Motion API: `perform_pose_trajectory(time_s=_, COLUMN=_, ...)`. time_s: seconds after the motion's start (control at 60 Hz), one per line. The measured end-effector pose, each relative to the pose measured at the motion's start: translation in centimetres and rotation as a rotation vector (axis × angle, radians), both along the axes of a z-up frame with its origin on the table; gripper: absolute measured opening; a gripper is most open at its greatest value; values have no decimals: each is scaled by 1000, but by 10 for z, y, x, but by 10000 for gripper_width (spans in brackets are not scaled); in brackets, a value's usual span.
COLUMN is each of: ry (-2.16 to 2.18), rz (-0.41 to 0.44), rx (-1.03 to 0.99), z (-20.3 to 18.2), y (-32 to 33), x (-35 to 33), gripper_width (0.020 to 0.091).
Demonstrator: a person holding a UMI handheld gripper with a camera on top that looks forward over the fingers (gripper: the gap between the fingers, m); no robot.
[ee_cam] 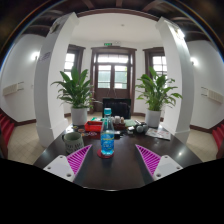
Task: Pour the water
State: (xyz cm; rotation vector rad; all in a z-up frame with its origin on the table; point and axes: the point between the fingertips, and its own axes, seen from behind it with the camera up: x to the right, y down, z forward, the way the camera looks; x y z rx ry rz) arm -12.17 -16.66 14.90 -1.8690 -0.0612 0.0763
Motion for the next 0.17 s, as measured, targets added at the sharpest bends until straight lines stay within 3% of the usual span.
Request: perform_pose_trajectory(time_s=0.167, ry=32, rz=1, rx=11, z=8, y=-4, x=-5, gripper_width=849)
